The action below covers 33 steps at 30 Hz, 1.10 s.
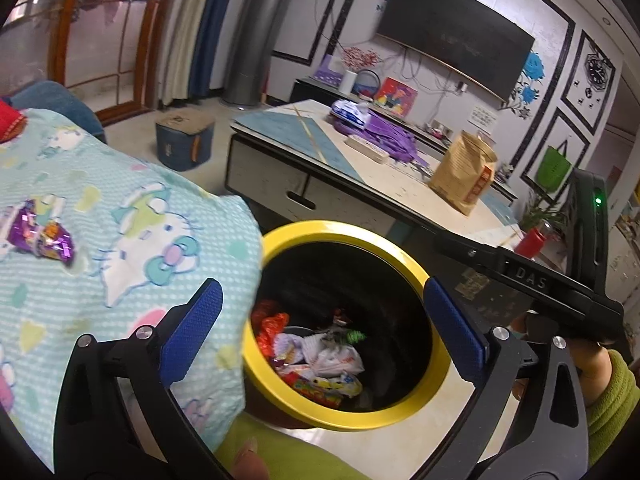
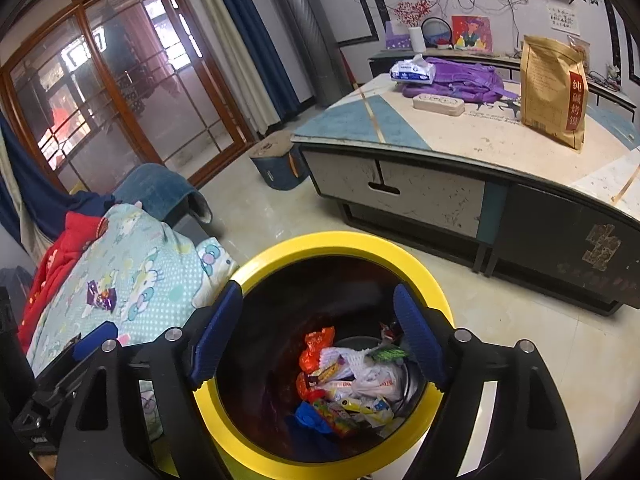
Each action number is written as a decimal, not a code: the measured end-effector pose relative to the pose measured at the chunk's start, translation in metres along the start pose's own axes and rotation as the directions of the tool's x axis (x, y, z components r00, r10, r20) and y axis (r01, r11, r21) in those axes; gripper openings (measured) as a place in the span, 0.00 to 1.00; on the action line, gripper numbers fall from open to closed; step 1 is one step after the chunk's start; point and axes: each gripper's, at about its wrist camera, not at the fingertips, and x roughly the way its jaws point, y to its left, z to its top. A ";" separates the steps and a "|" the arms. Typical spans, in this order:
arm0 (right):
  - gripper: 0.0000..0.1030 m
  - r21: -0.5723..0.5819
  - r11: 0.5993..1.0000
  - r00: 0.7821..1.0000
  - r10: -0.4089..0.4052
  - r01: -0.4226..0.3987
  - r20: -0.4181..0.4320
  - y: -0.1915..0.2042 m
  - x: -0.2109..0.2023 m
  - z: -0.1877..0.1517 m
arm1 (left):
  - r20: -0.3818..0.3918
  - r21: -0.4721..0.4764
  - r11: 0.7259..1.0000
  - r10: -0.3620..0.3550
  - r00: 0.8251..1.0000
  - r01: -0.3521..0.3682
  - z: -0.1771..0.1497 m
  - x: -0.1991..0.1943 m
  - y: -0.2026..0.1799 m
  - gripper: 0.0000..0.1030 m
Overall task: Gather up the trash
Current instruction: 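Move both tools back over the chocolate bar and purple wrapper on the bed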
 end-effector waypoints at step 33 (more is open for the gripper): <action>0.76 -0.363 0.888 0.959 0.257 -0.282 -0.118 0.195 0.015 -0.024 | 0.058 -0.106 0.891 0.448 0.892 -0.441 0.012 -0.115 0.149 0.90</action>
